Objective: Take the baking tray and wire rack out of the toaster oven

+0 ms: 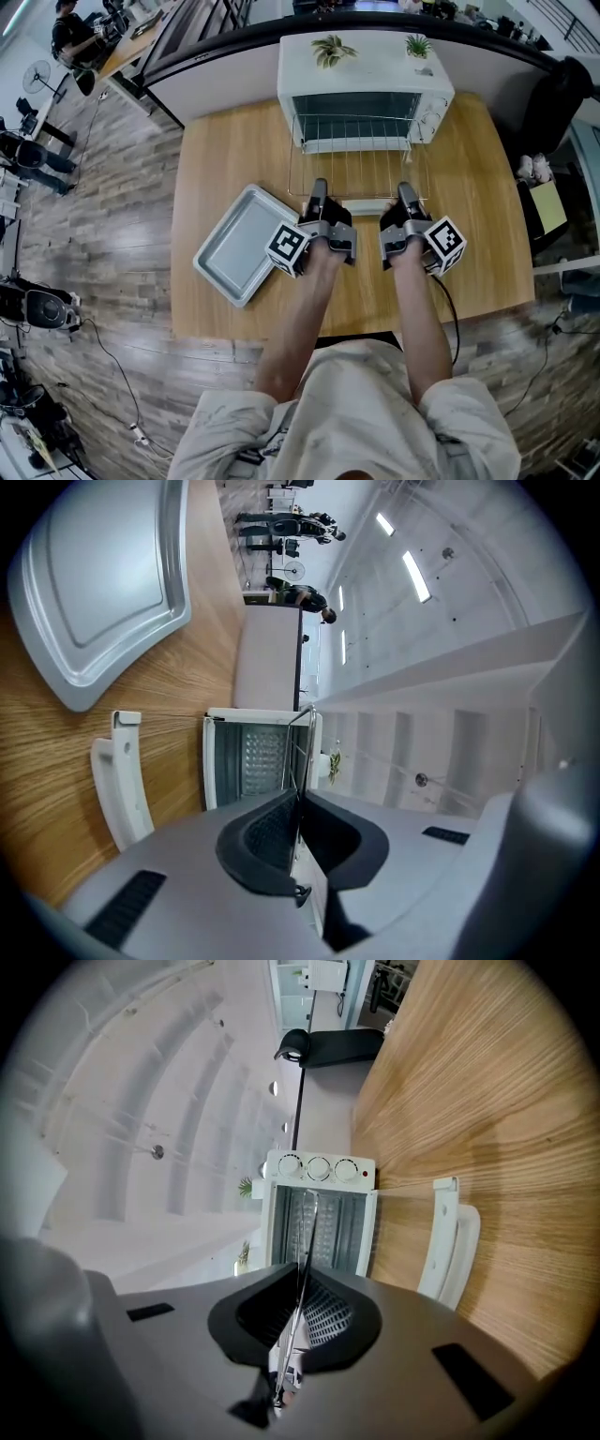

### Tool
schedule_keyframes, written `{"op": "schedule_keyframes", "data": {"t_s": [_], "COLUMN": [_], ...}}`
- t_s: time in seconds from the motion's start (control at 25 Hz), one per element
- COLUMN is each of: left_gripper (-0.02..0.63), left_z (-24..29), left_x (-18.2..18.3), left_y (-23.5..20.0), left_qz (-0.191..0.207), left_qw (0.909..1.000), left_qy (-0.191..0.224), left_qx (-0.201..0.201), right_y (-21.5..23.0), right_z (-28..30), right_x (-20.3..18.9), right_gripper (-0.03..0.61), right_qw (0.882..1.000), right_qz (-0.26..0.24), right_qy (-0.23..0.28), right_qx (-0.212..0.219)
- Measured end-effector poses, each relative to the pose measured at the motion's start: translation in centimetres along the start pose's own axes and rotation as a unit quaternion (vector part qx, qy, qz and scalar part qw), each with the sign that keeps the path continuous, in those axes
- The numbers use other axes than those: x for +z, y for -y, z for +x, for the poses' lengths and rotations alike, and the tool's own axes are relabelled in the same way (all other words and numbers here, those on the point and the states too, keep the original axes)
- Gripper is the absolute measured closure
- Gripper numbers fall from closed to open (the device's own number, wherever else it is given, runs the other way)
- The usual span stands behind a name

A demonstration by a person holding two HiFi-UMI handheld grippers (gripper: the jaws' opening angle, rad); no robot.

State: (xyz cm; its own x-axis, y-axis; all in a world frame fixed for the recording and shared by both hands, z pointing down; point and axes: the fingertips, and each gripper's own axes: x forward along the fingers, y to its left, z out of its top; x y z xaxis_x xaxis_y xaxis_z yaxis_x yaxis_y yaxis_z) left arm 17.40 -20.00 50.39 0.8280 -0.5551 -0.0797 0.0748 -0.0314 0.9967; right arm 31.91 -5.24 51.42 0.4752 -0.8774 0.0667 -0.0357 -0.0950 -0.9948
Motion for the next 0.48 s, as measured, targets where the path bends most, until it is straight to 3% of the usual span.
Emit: {"op": "schedule_keyframes", "data": {"t_s": [0.48], "left_gripper": [0.6], "left_z": [-3.5], "left_x": [-1.3], "left_y": [0.9], "left_qz": [-0.007], "left_qw": [0.9999], "left_qy": [-0.01], "left_qx": [0.005], "right_y": [-0.6], "right_z": [-4.0], "right_x": [-0.6], "right_gripper": [0.555], "right_qw": [1.0], "right_qz": [-0.001], "right_qy": [0.006], "right_qx": [-0.002]}}
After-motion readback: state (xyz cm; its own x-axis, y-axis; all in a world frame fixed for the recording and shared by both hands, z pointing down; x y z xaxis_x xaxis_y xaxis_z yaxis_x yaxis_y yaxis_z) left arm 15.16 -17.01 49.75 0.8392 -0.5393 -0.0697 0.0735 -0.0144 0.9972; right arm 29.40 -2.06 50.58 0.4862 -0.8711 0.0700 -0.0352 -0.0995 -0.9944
